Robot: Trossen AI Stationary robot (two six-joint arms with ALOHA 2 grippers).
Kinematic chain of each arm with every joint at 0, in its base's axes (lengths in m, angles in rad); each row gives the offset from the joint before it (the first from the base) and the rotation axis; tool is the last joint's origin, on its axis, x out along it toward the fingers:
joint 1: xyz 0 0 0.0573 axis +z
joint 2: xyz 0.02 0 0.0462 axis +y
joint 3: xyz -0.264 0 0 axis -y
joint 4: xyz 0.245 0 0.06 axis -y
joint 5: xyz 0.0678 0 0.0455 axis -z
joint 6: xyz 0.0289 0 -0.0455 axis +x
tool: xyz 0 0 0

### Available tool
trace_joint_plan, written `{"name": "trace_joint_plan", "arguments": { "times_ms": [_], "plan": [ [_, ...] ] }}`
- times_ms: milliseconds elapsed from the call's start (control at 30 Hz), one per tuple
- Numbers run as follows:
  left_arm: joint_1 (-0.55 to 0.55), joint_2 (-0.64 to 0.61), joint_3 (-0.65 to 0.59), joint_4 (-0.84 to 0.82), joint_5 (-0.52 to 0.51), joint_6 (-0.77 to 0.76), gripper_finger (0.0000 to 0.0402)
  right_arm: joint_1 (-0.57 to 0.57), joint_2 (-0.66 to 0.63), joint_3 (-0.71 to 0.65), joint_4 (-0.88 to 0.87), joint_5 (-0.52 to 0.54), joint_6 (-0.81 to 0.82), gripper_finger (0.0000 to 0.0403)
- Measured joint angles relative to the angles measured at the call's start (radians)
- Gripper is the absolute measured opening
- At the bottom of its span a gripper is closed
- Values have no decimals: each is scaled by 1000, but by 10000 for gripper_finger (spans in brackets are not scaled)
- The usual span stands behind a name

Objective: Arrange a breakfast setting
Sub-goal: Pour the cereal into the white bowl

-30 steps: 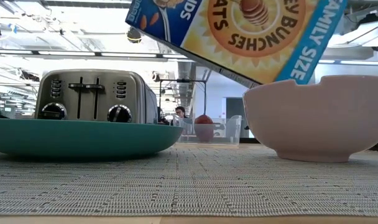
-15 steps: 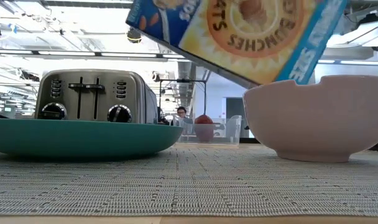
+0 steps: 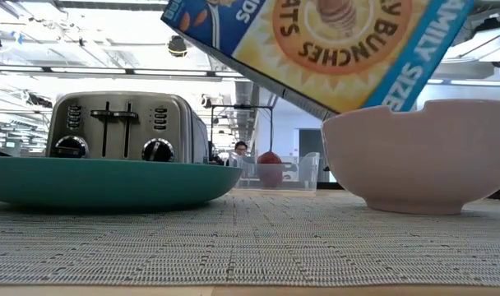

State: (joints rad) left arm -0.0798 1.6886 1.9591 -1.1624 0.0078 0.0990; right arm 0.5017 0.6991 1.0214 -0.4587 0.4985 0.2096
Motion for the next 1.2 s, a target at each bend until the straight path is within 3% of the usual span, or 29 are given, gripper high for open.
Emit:
{"name": "trace_joint_plan", "arguments": {
  "times_ms": [167,433,767,900,1000,1067,1200],
  "plan": [
    [-2,0,0,9,9,14,113,0,-1,0,0,0,0,232],
    [-6,0,0,16,6,35,9,0,-1,0,0,0,0,232],
    [-6,0,0,28,3,55,16,0,-1,0,0,0,0,232],
    [-7,0,0,34,-71,44,3,0,-1,0,0,0,0,232],
    [-9,0,0,41,-5,57,2,0,-1,0,0,0,0,232],
    [-20,0,-1,48,-53,63,2,0,-1,0,0,0,0,232],
    [-14,0,-1,58,-52,64,1,0,-8,0,0,0,-5,232]
  ]
}}
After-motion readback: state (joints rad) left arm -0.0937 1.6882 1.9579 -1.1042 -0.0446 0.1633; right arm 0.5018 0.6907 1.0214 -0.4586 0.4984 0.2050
